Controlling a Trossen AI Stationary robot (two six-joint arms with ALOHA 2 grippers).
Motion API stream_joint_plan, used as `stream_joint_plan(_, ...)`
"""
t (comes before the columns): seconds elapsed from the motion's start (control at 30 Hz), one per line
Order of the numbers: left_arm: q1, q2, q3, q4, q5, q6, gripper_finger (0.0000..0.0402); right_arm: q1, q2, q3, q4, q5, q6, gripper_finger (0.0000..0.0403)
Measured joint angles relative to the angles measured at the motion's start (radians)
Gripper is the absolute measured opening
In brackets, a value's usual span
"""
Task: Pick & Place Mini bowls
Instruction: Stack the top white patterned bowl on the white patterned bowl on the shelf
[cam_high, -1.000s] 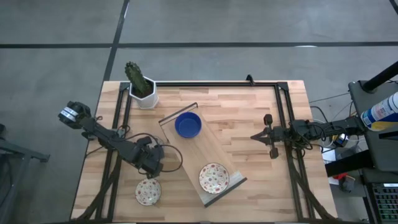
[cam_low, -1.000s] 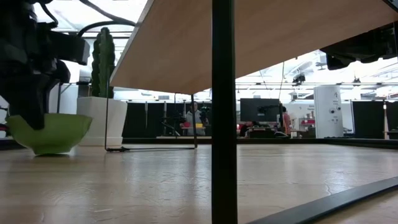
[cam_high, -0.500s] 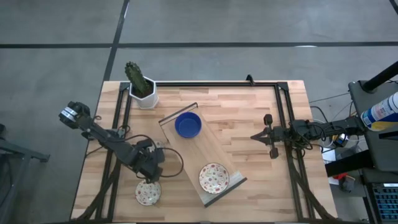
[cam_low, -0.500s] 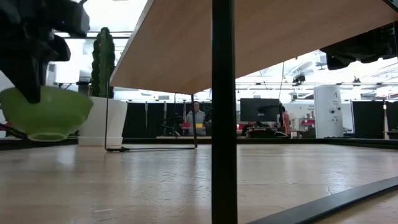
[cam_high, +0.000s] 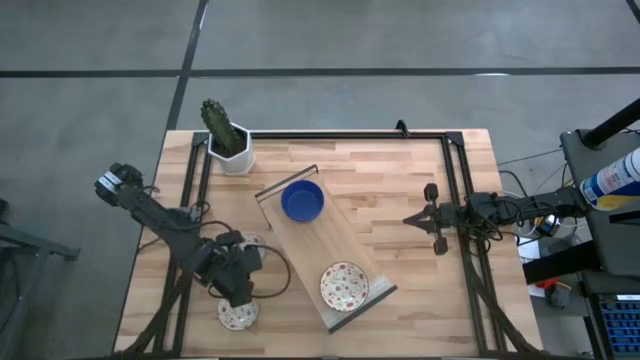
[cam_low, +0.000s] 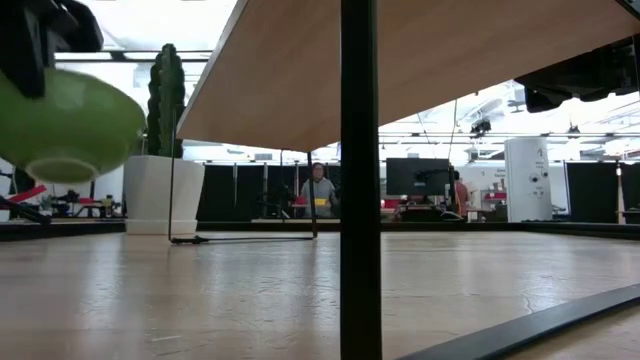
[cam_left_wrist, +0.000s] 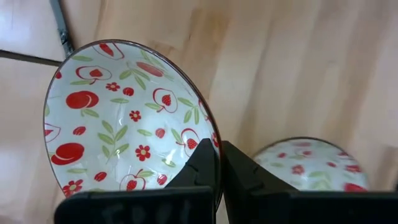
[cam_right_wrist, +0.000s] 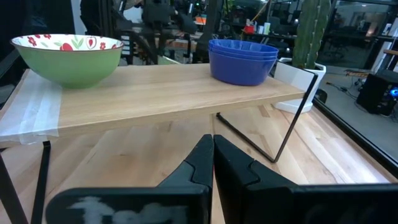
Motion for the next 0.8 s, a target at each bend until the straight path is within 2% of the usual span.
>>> stream_joint_plan(0.53,-0.081,-0.001,0.23,-0.002,-0.036,0.021,0.0004,0.0,0.0,0.0,0.0,0.0,0.0,0.0008)
stream_joint_plan(0.67,-0.084,-0.001,0.297,0.009,-0.073,0.078,0.0004,0.0,0.0,0.0,0.0,0.0,0.0,0.0008)
stream_joint_plan(0.8,-0.084,0.012,0.371,0.028,-0.128,0.203,0.0004,0.0,0.0,0.0,0.0,0.0,0.0,0.0008)
